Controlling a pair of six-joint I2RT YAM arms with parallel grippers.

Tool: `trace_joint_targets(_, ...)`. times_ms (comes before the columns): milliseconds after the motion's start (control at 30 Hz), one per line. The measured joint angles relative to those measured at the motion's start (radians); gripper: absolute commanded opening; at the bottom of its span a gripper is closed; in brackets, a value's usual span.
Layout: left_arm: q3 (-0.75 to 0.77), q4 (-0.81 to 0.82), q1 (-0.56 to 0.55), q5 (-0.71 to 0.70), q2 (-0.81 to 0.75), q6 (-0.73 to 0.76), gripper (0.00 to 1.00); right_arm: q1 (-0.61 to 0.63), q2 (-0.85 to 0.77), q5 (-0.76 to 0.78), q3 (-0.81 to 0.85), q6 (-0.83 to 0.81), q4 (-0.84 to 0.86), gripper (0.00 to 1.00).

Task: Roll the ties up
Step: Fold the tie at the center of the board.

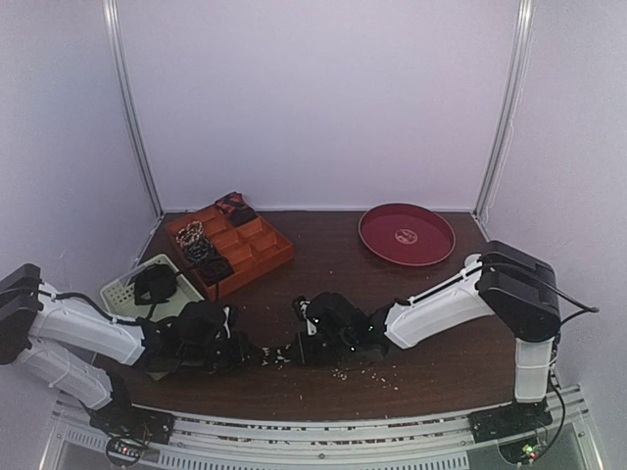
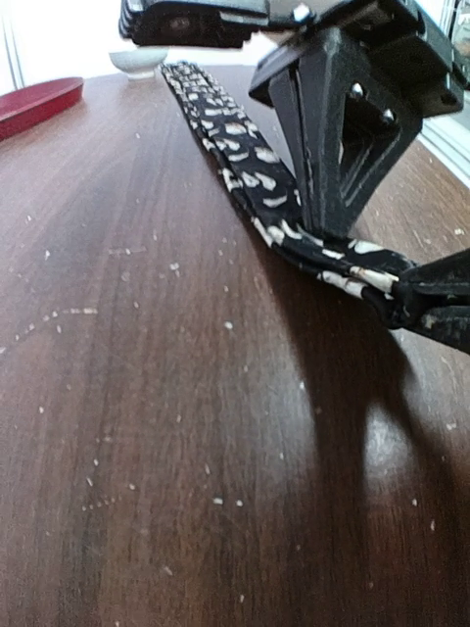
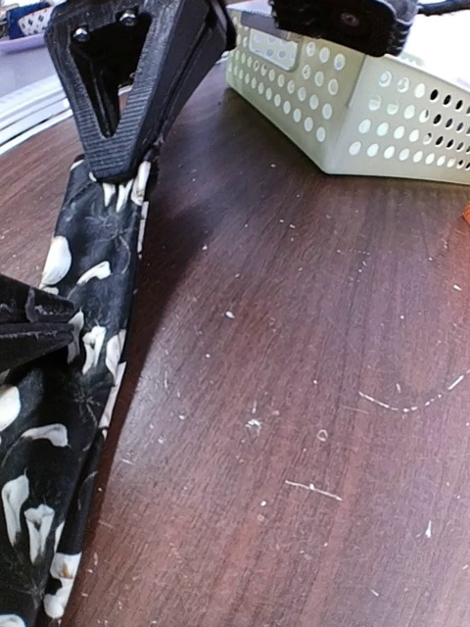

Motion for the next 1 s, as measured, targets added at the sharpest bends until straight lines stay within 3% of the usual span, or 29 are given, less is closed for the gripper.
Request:
trace_joint_targets(200,0.017,-0.065,0.000,-0.001,-0.002,0.032,0.01,0.000,0.037,-0.003,0.055,-0.035,-0.032,0.00)
trace_joint_targets(367,0.028,-0.067,0.000,0.005,-0.008,0.052,0.13,0.000,0.058,-0.016,0.071,-0.037,-0.020,0.00)
trace_joint_targets(533,0.031,0.045,0.000,0.043,-0.005,0.079,0.22,0.000,0.057,-0.013,0.054,-0.037,0.008,0.00)
trace_joint_targets(733,0.032,0.177,0.000,0.088,0.048,0.093,0.26,-0.004,0.036,-0.005,0.000,-0.032,0.066,0.00)
trace_joint_targets(1000,0.051,0.214,0.000,0.106,0.115,0.107,0.32,-0.019,-0.015,0.018,-0.058,-0.029,0.083,0.00)
